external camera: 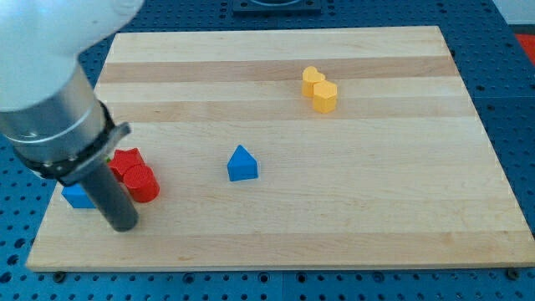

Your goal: Separate the red blocks from each other

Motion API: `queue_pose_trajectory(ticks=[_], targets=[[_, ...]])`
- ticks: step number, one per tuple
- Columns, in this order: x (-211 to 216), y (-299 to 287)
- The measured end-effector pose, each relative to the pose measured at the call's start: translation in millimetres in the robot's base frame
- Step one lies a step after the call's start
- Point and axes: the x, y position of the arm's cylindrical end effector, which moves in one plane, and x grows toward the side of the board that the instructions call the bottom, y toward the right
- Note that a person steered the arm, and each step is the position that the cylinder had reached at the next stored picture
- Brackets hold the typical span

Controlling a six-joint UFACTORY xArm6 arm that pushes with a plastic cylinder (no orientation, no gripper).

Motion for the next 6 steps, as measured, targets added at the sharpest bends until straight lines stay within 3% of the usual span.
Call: queue_pose_trajectory(ticks=[3,6], targets=[[-103,8],[-112,50]])
